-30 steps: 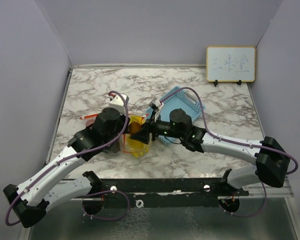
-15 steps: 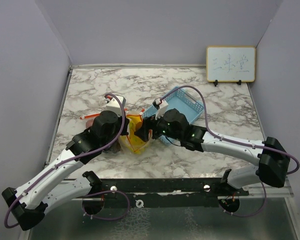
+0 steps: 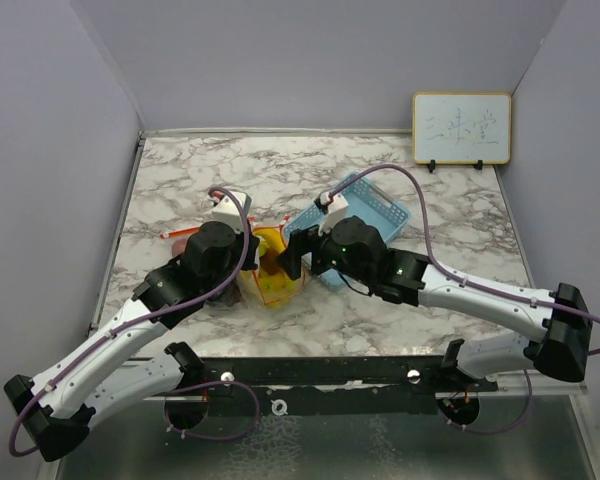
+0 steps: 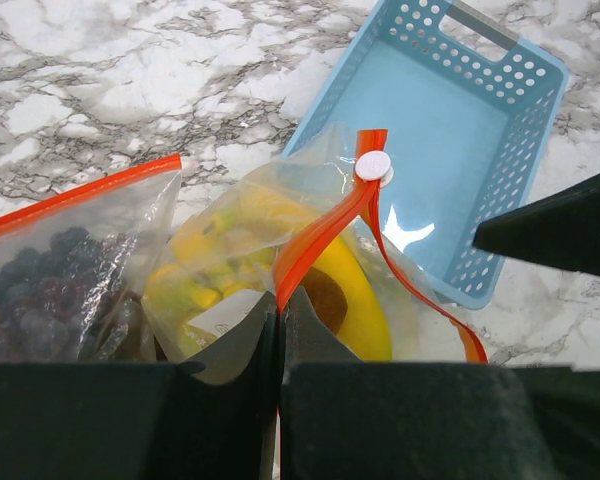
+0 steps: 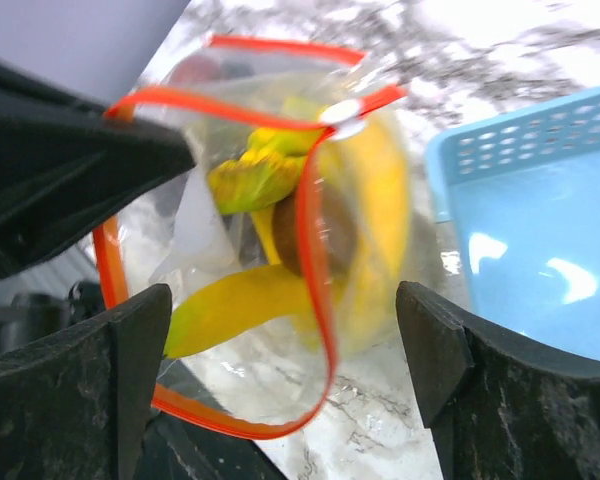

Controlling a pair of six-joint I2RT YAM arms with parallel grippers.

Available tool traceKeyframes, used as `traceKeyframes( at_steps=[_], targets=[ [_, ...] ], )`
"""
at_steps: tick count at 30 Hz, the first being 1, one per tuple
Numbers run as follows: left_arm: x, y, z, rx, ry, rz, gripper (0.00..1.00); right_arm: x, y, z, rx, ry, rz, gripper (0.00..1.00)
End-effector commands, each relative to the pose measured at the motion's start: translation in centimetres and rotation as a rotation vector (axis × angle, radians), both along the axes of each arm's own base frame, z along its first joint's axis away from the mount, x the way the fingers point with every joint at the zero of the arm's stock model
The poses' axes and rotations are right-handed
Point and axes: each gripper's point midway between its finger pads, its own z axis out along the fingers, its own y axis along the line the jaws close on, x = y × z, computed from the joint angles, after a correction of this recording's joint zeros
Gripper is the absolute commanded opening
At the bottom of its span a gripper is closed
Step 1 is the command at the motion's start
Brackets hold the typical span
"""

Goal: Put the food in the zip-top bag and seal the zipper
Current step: Place the fake fruit in the zipper food storage bag, then adjust the zipper food storage bag at the center of the board.

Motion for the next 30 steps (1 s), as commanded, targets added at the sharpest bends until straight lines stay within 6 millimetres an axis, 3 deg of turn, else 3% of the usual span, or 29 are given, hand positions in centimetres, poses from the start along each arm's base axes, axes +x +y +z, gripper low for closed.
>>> traceKeyframes(
  at_steps=[1,4,7,13,19,21,28,30],
  targets=[
    [0.0,0.1,0.5,-0.037,-0.026,0.01,0.0,2.8,-2.9,3.6,0.05,-0.021,-0.267,0.9],
    [-0.2,-0.2,0.2,-0.052,-0.017,0.001,0.0,4.2,-2.9,3.9,0.053,0.004,-0.371,0.92],
    [-0.2,-0.7,0.0,-0.069,-0.012,-0.015,0.0,5.0,-0.8,4.7,0.078,0.007,-0.361,0.91],
    [-0.3,-1.6,0.0,-0.095,-0.01,-0.046,0.0,6.6,1.7,2.3,0.037,0.056,-0.398,0.87],
    [-0.5,-1.7,-0.1,-0.104,-0.01,-0.059,0.0,7.5,1.8,0.9,0.015,0.051,-0.451,0.8],
    [-0.5,-1.7,-0.3,-0.105,-0.009,-0.06,0.0,7.6,2.0,0.8,0.016,0.05,-0.452,0.71],
    [-0.6,-1.8,-0.5,-0.108,-0.006,-0.067,0.0,7.3,2.6,1.6,0.033,0.027,-0.393,0.06],
    [-0.7,-1.8,-0.1,-0.107,-0.014,-0.071,0.0,7.2,2.5,2.2,0.039,0.008,-0.379,0.03]
  ],
)
